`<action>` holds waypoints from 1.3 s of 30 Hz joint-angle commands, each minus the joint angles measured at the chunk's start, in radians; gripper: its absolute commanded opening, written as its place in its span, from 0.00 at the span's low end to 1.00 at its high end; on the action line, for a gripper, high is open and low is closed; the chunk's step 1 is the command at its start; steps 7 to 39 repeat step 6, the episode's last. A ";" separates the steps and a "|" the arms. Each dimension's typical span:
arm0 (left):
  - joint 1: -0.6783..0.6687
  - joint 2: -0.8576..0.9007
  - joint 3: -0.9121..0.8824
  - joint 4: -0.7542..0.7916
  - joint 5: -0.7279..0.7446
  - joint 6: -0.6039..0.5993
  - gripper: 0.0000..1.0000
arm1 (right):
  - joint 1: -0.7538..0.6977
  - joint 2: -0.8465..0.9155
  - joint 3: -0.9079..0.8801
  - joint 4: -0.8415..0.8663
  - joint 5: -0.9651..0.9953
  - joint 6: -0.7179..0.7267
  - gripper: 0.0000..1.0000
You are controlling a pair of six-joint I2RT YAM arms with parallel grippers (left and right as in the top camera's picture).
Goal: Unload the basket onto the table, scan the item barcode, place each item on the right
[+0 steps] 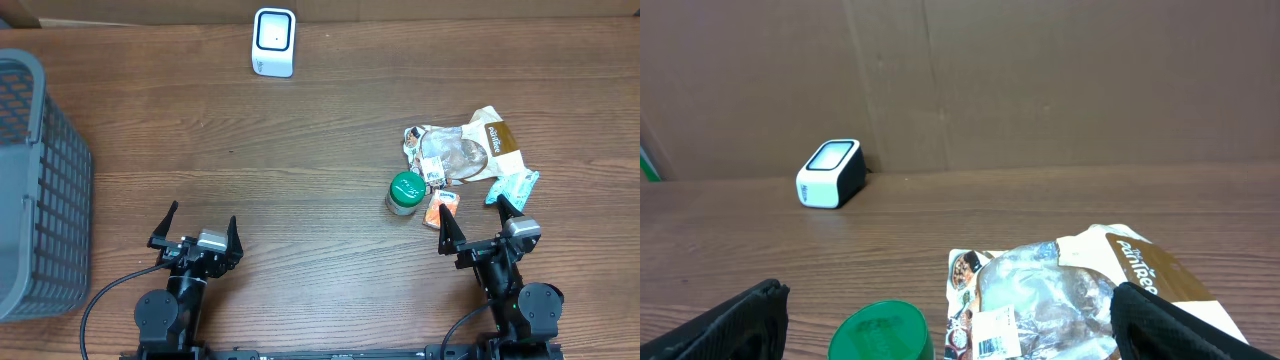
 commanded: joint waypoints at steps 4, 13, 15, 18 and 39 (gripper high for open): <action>0.006 -0.011 -0.006 -0.002 -0.014 0.018 1.00 | -0.003 -0.008 -0.010 0.004 0.001 0.001 1.00; 0.006 -0.011 -0.006 -0.002 -0.014 0.018 1.00 | -0.003 -0.008 -0.010 0.004 0.001 0.001 1.00; 0.006 -0.011 -0.006 -0.002 -0.014 0.018 1.00 | -0.003 -0.008 -0.010 0.004 0.001 0.001 1.00; 0.006 -0.011 -0.006 -0.002 -0.014 0.018 1.00 | -0.003 -0.008 -0.010 0.004 0.001 0.001 1.00; 0.006 -0.011 -0.006 -0.002 -0.014 0.018 1.00 | -0.003 -0.008 -0.010 0.004 0.001 0.001 1.00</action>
